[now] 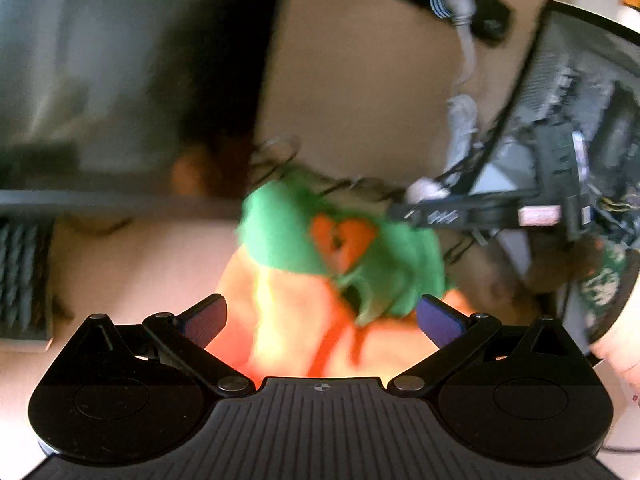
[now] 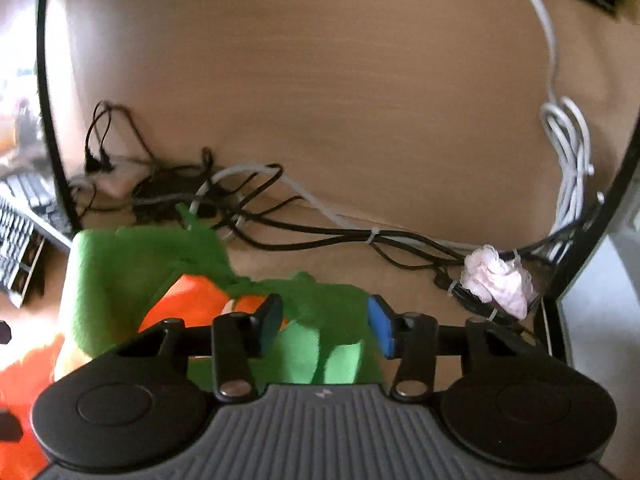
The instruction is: Fold clothes
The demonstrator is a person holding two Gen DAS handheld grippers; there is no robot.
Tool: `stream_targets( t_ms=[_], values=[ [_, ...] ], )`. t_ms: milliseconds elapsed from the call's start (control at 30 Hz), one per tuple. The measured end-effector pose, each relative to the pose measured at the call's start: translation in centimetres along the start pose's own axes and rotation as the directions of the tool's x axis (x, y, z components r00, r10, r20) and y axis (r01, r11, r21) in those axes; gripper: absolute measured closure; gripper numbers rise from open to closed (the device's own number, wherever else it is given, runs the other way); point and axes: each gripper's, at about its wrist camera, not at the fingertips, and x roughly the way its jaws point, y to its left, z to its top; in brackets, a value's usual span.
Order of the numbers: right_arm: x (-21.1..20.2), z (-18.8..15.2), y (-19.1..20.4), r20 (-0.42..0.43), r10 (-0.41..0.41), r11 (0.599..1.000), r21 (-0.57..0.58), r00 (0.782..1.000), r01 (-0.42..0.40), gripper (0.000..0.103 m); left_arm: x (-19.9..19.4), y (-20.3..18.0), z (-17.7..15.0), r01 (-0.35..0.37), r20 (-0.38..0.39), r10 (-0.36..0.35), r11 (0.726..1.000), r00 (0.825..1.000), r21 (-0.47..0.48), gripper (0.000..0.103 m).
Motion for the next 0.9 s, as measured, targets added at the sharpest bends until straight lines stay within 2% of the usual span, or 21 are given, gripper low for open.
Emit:
stream_targets(
  t_ms=[133,233,267,333,400,467,567,600,667,733,767,867,900],
  values=[
    [-0.6,-1.0,-0.5,-0.002,-0.035,0.999,0.002,0.999,0.035,0.056,-0.4,1.5,-2.2,-0.009,-0.07,0.01,1.0,0.997,0.007,0.0],
    [-3.4,-3.4,-0.2,0.001,0.034,0.999,0.013,0.999,-0.034,0.055,-0.8,2.6,-3.9,-0.016,-0.123,0.017,1.0,0.992,0.013,0.0],
    [-4.5,-4.7,0.1,-0.001,0.048,0.999,-0.003,0.999,-0.048,0.052,-0.9,2.9,-4.4,-0.018,-0.14,0.02,1.0,0.99,0.015,0.0],
    [-6.3,-7.5,0.7,-0.017,0.013,0.999,-0.051,1.0,-0.014,0.05,-1.1,3.6,-5.5,-0.022,-0.175,0.025,1.0,0.984,0.02,0.0],
    [-7.6,-10.0,0.8,-0.052,-0.024,0.999,-0.043,0.998,0.022,0.05,-1.3,4.4,-6.6,-0.03,-0.207,0.034,0.999,0.978,0.026,0.0],
    [-9.2,-12.1,1.0,-0.08,-0.02,1.0,0.014,0.997,0.021,0.05,-1.7,5.7,-7.2,-0.109,-0.204,0.119,0.992,0.972,0.06,0.0],
    [-11.1,-14.4,2.6,-0.123,0.023,0.998,0.056,0.992,-0.016,0.045,-2.3,7.7,-8.1,-0.226,-0.194,0.243,0.968,0.95,0.106,0.0],
    [-11.6,-14.9,3.6,-0.139,0.038,0.998,0.049,0.99,-0.032,0.041,-2.7,8.6,-7.8,-0.25,-0.193,0.26,0.965,0.946,0.074,0.0],
    [-12.2,-15.2,5.7,-0.176,0.065,0.998,0.013,0.982,-0.064,0.04,-4.0,9.5,-6.3,-0.226,-0.157,0.222,0.974,0.962,-0.006,0.0],
    [-12.8,-15.1,7.3,-0.19,0.063,0.996,-0.048,0.98,-0.073,0.04,-5.5,8.9,-4.6,-0.118,-0.092,0.114,0.992,0.989,-0.042,0.0],
    [-13.2,-14.5,7.3,-0.177,0.058,0.996,-0.055,0.983,-0.069,0.04,-6.0,8.3,-3.8,-0.06,-0.065,0.057,0.997,0.996,-0.045,0.0],
    [-14.3,-11.5,5.9,-0.109,0.045,0.999,-0.015,0.993,-0.047,0.04,-5.9,5.5,-2.8,0.06,-0.047,-0.061,0.998,0.997,-0.006,0.0],
    [-14.2,-9.8,5.0,-0.084,0.03,1.0,0.01,0.996,-0.029,0.04,-5.3,4.7,-3.0,0.081,-0.065,-0.081,0.997,0.995,-0.007,0.0]
  ],
)
